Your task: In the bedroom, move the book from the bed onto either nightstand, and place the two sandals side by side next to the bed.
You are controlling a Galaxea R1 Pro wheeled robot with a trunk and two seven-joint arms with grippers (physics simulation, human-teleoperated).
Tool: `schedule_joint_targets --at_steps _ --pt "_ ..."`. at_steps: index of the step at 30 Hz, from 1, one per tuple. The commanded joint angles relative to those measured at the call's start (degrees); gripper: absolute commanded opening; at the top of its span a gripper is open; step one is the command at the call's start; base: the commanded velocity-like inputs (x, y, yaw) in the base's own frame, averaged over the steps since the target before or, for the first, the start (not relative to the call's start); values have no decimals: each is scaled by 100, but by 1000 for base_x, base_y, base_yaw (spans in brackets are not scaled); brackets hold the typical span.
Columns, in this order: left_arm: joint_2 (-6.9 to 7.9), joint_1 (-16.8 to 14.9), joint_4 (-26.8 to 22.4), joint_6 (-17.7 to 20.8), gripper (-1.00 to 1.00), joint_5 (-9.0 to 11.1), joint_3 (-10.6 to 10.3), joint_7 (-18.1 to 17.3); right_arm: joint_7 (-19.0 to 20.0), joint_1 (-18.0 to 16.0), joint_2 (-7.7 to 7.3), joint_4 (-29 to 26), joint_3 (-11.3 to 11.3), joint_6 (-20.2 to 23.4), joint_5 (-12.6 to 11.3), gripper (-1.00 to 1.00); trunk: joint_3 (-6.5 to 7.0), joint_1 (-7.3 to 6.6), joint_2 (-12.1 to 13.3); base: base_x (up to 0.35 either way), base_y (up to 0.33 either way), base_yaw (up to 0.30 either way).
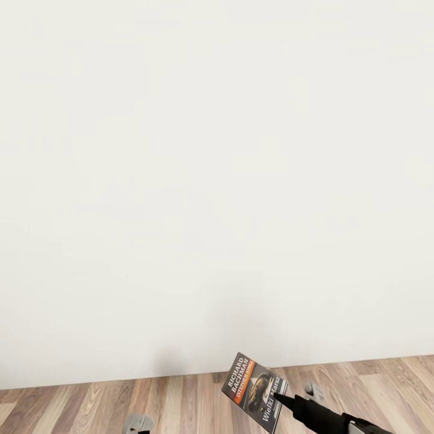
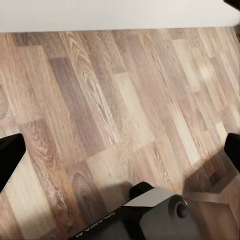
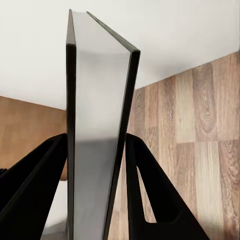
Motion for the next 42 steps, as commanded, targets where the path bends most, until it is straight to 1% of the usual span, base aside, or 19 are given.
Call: schedule_joint_targets --at_steps 1,19,24,37,40,42 --pt "0 -6 3 -42 100 -60 39 -14 30 -10 2 15 9 40 -61 -100 -10 6 -9 317 0 0" --pt "-1 -6 3 -42 100 -60 39 -14 35 -10 -4 15 9 40 -64 -100 -10 6 -9 317 0 0" --pt "-1 -6 3 -42 100 -62 39 -14 38 -10 -5 15 9 40 -62 -100 -10 6 -9 138 0 -33" --pt "-1 -6 4 -42 100 -62 39 -14 38 -10 -4 14 9 40 -61 -100 -10 6 -9 12 0 -250" --pt "-8 -6 3 -42 100 -66 39 -14 38 -10 -4 13 9 40 -61 -100 -10 6 -9 230 0 -231" --pt "-46 -6 3 -42 100 -67 39 -14 38 -10 -3 10 9 40 -62 -100 -10 6 -9 293 0 -102"
